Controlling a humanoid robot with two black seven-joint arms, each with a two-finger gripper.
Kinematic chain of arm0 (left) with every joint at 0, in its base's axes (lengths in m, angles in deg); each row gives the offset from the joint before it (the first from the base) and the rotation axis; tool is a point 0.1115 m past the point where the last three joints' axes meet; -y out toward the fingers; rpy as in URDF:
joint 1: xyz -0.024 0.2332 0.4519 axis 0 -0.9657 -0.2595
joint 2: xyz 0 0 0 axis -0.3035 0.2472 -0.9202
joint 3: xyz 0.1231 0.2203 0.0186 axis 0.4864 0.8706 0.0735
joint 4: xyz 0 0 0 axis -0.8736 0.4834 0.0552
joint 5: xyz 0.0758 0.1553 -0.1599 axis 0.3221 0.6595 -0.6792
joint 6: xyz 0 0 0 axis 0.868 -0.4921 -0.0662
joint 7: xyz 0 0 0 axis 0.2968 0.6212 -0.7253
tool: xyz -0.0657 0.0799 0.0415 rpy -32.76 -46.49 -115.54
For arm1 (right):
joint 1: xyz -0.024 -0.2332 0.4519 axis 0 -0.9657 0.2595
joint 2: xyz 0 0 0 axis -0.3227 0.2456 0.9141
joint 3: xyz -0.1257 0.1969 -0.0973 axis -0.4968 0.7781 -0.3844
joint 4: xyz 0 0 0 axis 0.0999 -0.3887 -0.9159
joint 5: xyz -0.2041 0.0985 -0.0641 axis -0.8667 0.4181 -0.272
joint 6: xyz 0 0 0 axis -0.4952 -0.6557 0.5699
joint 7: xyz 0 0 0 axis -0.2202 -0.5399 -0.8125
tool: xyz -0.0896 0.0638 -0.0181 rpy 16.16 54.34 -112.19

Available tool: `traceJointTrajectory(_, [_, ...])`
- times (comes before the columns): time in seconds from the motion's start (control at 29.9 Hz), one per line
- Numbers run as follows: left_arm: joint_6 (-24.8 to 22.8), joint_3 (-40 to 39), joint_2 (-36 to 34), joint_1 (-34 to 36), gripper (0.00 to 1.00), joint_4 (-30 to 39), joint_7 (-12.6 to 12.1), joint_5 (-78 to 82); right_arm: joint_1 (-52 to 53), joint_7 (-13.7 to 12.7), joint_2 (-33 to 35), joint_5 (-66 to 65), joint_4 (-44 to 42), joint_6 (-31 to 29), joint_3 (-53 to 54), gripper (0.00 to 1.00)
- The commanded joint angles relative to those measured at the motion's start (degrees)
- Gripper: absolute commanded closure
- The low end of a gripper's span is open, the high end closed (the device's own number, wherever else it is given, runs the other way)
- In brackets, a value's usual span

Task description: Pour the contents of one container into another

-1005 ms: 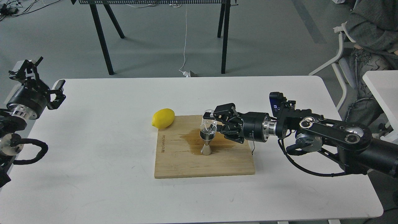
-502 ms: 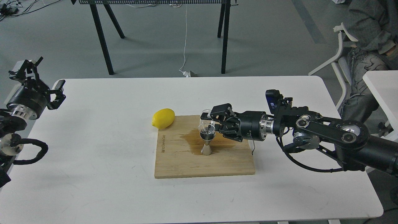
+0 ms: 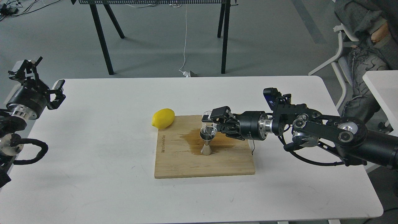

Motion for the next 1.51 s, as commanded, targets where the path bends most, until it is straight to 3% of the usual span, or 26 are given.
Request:
traceJointTrajectory(0.0, [0.0, -0.1, 0.0, 0.0, 0.00, 0.0, 0.0, 0.0, 0.6, 0.0, -0.4, 0.0, 0.0, 0.3, -0.4, 0.57])
traceJointTrajectory(1.07, [0.0, 0.0, 0.0, -0.4, 0.00, 0.0, 0.0, -0.2, 2.9, -0.7, -1.5, -3.7, 0.2, 0.7, -2.6, 0.56])
traceJointTrajectory(1.47, [0.0, 0.1, -0.1, -0.4, 0.00, 0.0, 0.0, -0.2, 1.8, -0.4, 1.1, 7.9, 0.9, -0.2, 1.8, 0.56])
